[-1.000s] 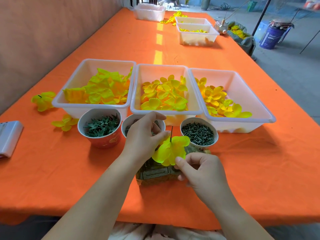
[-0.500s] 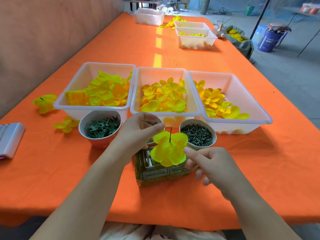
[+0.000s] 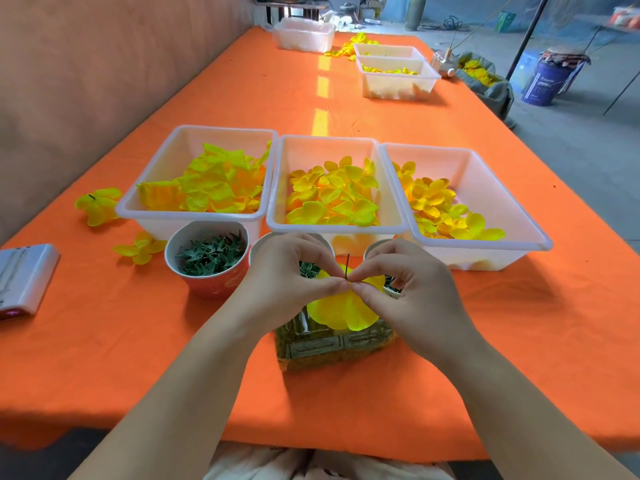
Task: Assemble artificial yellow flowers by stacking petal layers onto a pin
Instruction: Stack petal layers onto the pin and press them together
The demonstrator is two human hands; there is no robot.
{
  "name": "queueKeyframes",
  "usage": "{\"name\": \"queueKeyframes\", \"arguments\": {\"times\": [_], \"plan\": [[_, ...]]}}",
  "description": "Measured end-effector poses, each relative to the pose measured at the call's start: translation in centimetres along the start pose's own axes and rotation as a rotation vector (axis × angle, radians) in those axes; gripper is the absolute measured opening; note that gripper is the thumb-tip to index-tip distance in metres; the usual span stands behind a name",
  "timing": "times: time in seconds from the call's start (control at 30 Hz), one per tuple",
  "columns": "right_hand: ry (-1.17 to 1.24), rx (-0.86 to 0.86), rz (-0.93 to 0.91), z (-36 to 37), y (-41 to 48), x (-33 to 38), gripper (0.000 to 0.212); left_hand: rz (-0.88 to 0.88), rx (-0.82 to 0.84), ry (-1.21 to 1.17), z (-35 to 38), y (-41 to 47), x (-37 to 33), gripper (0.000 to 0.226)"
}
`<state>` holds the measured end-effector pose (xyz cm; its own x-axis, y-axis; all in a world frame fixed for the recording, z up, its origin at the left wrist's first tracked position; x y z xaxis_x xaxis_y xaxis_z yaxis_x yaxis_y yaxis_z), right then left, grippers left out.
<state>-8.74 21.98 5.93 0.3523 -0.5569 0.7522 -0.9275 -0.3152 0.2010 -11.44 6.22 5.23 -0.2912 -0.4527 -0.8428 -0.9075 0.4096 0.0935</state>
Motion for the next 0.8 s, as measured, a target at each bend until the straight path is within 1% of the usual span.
{"name": "queueKeyframes", "arguments": {"times": [0.17, 0.3, 0.33, 0.4, 0.43, 0.47, 0.5, 0.53, 0.57, 0.63, 0.67, 0.7, 0.77, 0.8], "plan": [[0.037, 0.012, 0.011, 0.2, 0.0, -0.7, 0.015, -0.024, 0.029, -0.041, 0.4, 0.0, 0.6, 0.009], [0.024, 0.018, 0.018, 0.3, 0.3, -0.9, 0.013, -0.047, 0.040, -0.074, 0.5, 0.0, 1.1, 0.008], [0.010, -0.002, 0.025, 0.2, 0.3, -1.0, 0.012, -0.058, 0.035, -0.081, 0.5, 0.0, 1.3, 0.009], [0.034, -0.114, 0.084, -0.9, -0.2, -1.8, 0.009, -0.072, 0.023, -0.085, 0.5, -0.3, 1.5, 0.009], [0.067, -0.183, 0.138, -1.6, -0.8, -2.7, 0.010, -0.075, 0.022, -0.084, 0.6, -0.4, 1.5, 0.008], [0.083, -0.225, 0.205, -2.0, -1.5, -3.7, 0.017, -0.074, 0.021, -0.076, 0.6, -0.5, 1.5, 0.008], [0.099, -0.208, 0.279, -2.1, -2.1, -4.8, 0.024, -0.069, 0.019, -0.060, 0.6, -0.6, 1.4, 0.008], [0.156, -0.138, 0.357, -1.6, -2.6, -5.8, 0.028, -0.063, 0.016, -0.038, 0.7, -0.6, 1.3, 0.009], [0.272, -0.037, 0.440, -0.6, -3.2, -6.7, 0.029, -0.058, 0.013, -0.017, 0.7, -0.7, 1.2, 0.009], [0.606, 0.160, 0.600, 2.0, -4.2, -7.7, 0.027, -0.044, 0.009, -0.007, 0.8, -0.7, 0.9, 0.011], [0.743, 0.215, 0.636, 2.8, -4.4, -7.8, 0.030, -0.033, 0.012, -0.015, 0.9, -0.7, 0.7, 0.012], [0.817, 0.245, 0.634, 3.2, -4.5, -7.8, 0.037, -0.025, 0.015, -0.022, 1.0, -0.6, 0.6, 0.013], [0.837, 0.266, 0.608, 3.3, -4.2, -7.5, 0.049, -0.028, 0.024, -0.023, 1.0, -0.5, 0.6, 0.013], [0.829, 0.263, 0.599, 3.3, -4.0, -7.5, 0.049, -0.037, 0.029, -0.019, 1.0, -0.5, 0.7, 0.013]]}}
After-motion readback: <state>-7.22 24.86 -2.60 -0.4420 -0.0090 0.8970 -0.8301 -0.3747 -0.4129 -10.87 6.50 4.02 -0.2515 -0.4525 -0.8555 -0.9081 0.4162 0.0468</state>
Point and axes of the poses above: each hand's wrist, its own y-axis towards the middle knuckle, its own z-axis out of the palm, x = y × z, the point moved 9 cm from there along y, towards the middle knuckle, and after that the axes turned 13 degrees about x, right-handed, at the moved point
